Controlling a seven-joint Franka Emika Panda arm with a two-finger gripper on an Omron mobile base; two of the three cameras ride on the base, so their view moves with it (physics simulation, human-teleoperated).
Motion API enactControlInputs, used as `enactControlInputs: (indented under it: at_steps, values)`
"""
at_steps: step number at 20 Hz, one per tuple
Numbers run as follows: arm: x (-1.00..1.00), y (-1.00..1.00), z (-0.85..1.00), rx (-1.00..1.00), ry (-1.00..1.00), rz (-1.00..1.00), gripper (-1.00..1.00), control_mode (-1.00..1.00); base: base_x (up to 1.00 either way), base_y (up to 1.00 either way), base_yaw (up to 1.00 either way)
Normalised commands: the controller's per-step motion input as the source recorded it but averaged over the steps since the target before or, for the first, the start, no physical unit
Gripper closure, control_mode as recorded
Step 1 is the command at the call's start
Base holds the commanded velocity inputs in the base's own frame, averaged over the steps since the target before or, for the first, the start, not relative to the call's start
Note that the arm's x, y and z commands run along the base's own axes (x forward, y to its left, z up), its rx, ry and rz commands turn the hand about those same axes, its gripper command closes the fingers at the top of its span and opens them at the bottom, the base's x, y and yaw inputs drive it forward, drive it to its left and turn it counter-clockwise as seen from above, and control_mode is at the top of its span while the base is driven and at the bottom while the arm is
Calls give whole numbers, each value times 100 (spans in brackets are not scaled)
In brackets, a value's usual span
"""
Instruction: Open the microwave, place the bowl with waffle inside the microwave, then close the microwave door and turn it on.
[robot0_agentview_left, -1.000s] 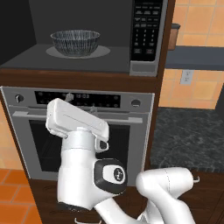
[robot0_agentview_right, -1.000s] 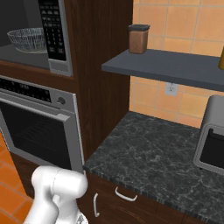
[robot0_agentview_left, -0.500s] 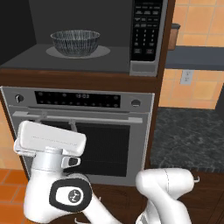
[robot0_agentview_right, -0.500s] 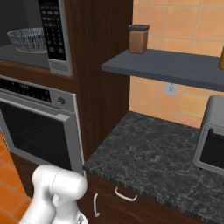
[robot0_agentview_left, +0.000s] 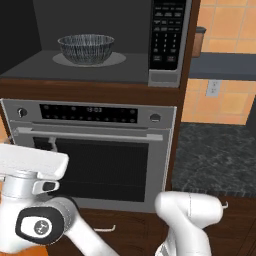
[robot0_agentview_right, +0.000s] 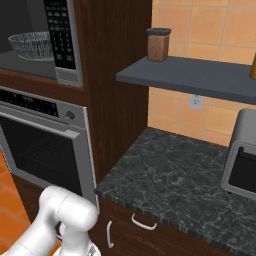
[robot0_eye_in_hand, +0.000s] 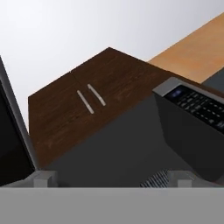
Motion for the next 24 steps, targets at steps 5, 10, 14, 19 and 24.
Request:
enactControlInputs:
  at_steps: [5, 10, 14, 19, 24]
  values:
    - [50, 63, -8, -1, 0, -3, -100, -100, 0, 0, 0]
    - [35, 51, -64, 0, 0, 0, -100, -100, 0, 0, 0]
    - [55, 97, -10, 0, -1, 0, -100, -100, 0, 0, 0]
    - [23, 56, 14, 0, -8, -5, -100, -100, 0, 0, 0]
    - [-5, -5, 55, 20, -20, -13, -100, -100, 0, 0, 0]
